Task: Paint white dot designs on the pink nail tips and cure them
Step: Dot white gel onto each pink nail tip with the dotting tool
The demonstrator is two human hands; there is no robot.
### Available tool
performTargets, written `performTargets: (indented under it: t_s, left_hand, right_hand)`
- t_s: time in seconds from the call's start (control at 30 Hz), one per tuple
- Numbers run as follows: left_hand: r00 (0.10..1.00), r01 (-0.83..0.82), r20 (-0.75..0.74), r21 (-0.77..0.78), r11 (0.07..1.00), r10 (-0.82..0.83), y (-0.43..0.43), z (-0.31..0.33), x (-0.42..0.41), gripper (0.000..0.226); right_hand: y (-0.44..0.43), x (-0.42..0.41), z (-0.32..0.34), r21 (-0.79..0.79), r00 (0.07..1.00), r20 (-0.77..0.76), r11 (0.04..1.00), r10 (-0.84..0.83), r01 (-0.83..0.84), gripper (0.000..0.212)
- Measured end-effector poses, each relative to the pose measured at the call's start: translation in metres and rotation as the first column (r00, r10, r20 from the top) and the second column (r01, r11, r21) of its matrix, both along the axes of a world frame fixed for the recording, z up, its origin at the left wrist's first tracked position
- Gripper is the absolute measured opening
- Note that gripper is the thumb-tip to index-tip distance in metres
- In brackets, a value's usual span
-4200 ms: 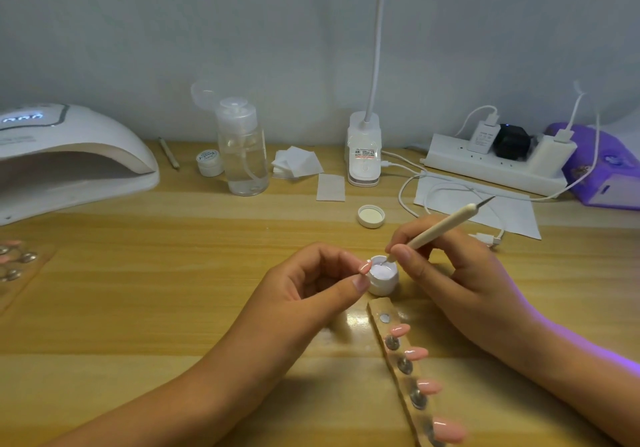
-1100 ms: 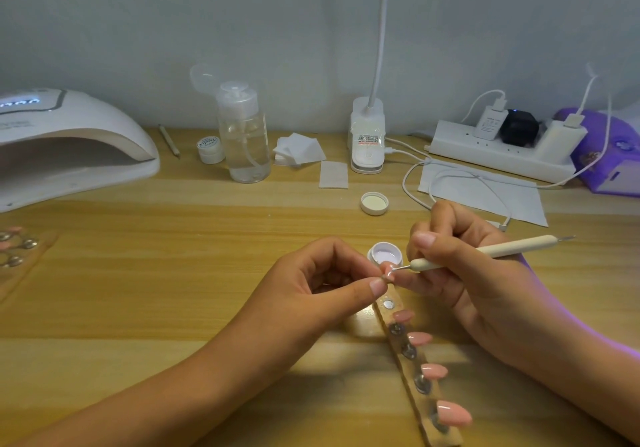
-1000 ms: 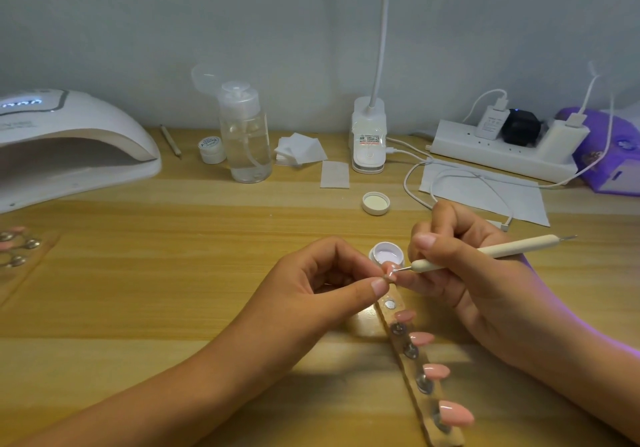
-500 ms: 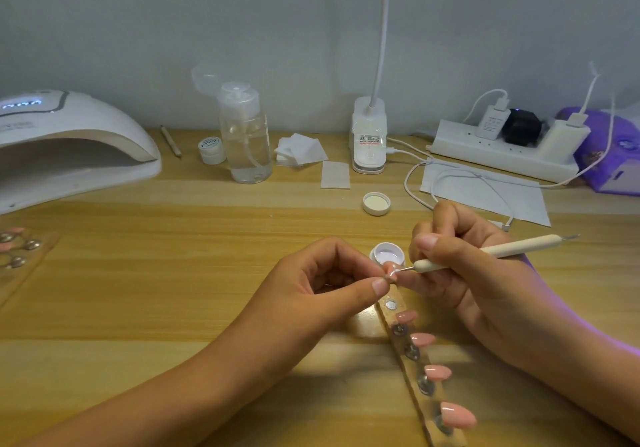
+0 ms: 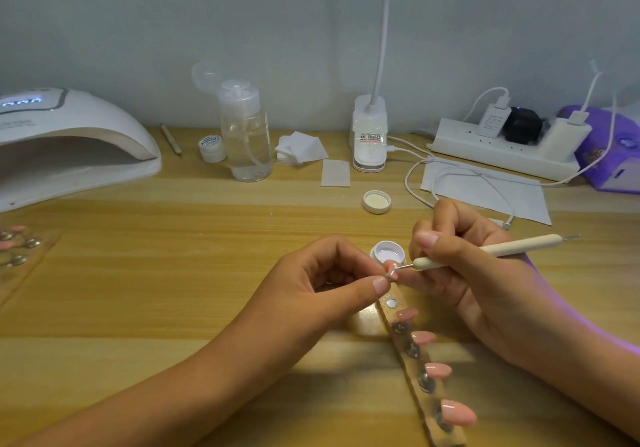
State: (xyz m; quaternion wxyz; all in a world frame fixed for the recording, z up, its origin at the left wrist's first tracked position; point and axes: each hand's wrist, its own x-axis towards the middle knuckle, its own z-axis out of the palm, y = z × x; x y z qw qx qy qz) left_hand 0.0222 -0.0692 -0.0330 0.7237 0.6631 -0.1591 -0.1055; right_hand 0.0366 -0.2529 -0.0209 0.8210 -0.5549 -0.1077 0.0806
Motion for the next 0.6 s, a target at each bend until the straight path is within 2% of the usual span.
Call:
performTargets:
  t_s: [0.23,0.4,0.5,0.6]
  left_hand:
    - [1.000,-0.001,-0.002,-0.003,1.000,0.001,0.000,0.000,0.000,0.008]
    - [1.000,0.021,0.009,-0.005,1.000,-0.021,0.000,0.000,-0.001,0.010]
    - [0.999,0.027,0.022,0.001,1.000,-0.027,0.001,0.001,-0.001,0.010]
    - [0.999,0.031,0.028,-0.003,1.000,-0.031,0.000,0.001,0.000,0.011]
  right_hand:
    - [-0.002,0.002,-0.004,0.004,1.000,0.004,1.000,0.008,-0.008,0.027]
    - [-0.008,0.009,-0.005,0.037,0.996,0.088,0.999,0.020,-0.023,0.036]
    - [-0.015,0.017,-0.004,-0.085,0.970,0.236,0.993,-0.058,0.080,0.026]
    - [-0.024,0.024,-0.002,-0.285,0.898,0.425,0.926,-0.110,0.248,0.023]
